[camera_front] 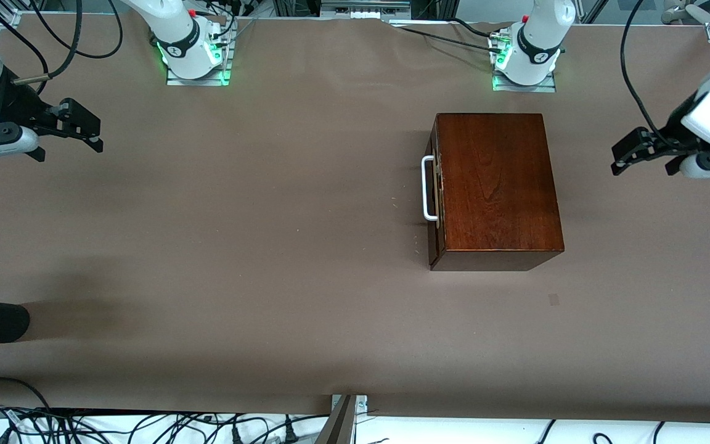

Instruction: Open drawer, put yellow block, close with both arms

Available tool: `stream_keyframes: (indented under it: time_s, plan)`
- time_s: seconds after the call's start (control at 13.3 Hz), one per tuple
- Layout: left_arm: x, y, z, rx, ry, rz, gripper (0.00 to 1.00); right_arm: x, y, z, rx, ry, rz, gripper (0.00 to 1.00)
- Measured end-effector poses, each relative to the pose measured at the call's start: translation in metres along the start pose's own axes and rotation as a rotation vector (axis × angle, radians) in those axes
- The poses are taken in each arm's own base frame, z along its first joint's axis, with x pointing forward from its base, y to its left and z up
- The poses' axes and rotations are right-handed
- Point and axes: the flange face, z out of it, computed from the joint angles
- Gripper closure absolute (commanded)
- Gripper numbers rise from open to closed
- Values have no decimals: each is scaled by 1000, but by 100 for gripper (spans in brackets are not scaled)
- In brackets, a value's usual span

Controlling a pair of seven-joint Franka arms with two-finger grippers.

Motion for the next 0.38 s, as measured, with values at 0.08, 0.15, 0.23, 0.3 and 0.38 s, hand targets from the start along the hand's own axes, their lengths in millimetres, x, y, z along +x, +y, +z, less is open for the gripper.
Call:
stream_keyframes:
  time_s: [0.08, 0.15, 0.23, 0.3, 0.38]
  plan:
    - [-4, -4, 4, -1, -11, 17, 0, 0, 0, 0, 0, -2, 0, 0]
    - [-4, -6, 5, -1, -20, 35, 0, -1, 0, 0, 0, -9, 0, 0]
    - [-4, -7, 6, -1, -28, 46, 0, -2, 0, 0, 1, -12, 1, 0]
    - [-4, -6, 7, -1, -32, 50, 0, -2, 0, -1, 1, -11, 1, 0]
    - [-3, -4, 7, -1, -34, 53, 0, -2, 1, -2, 0, -9, 2, 0]
